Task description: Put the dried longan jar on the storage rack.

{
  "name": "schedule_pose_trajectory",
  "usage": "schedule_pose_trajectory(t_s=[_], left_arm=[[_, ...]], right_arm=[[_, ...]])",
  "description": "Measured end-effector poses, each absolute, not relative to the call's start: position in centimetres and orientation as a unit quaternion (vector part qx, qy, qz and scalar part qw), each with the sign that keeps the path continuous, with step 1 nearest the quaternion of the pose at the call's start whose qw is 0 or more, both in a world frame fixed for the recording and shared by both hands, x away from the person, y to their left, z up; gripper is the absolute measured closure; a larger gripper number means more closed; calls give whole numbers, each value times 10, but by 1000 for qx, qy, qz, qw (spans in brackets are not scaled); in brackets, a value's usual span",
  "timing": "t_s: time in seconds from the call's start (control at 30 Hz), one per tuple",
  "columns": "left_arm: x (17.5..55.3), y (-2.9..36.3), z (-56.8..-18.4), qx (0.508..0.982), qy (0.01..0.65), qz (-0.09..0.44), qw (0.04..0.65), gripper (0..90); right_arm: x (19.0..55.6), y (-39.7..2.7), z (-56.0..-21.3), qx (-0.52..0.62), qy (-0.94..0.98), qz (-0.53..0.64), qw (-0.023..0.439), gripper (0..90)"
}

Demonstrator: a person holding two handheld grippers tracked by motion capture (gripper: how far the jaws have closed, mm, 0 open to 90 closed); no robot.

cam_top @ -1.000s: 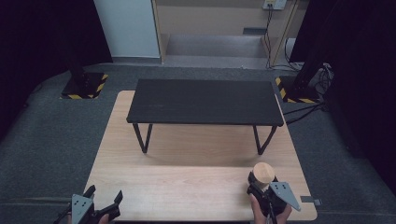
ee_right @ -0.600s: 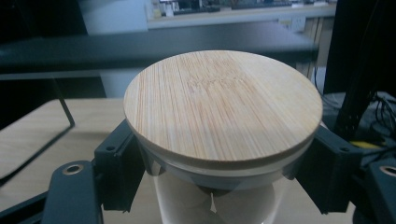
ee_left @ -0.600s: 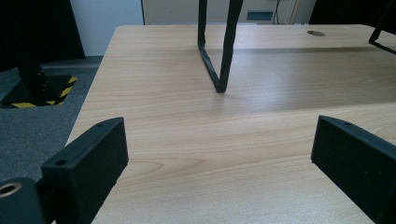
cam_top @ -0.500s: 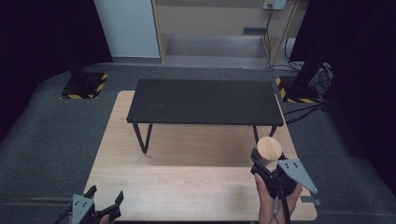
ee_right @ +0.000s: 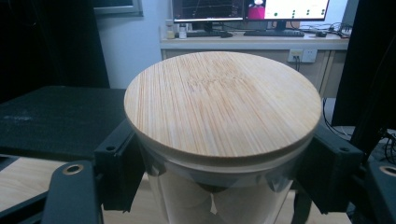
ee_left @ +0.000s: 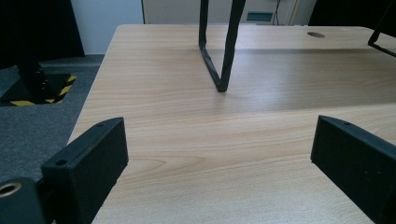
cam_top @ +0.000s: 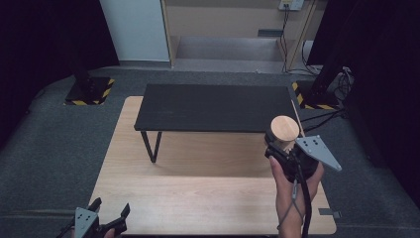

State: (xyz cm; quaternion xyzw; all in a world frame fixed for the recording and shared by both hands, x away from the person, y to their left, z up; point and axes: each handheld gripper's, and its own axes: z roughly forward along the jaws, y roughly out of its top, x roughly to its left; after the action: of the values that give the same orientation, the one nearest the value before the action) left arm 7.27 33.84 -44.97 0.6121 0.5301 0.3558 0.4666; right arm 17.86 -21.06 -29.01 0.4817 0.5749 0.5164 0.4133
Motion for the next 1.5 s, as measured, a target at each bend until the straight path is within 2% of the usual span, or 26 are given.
schedule_pose_trajectory(t_s=[0.47,1.5], left_arm=[[74,341,-451,610,536,355,463,26],[75,343,-452,606,543,357,459,27]], right_arm=[[237,-210,-280,497,582,507,397,256],[314,-202,-284,520,593,465,402,257]])
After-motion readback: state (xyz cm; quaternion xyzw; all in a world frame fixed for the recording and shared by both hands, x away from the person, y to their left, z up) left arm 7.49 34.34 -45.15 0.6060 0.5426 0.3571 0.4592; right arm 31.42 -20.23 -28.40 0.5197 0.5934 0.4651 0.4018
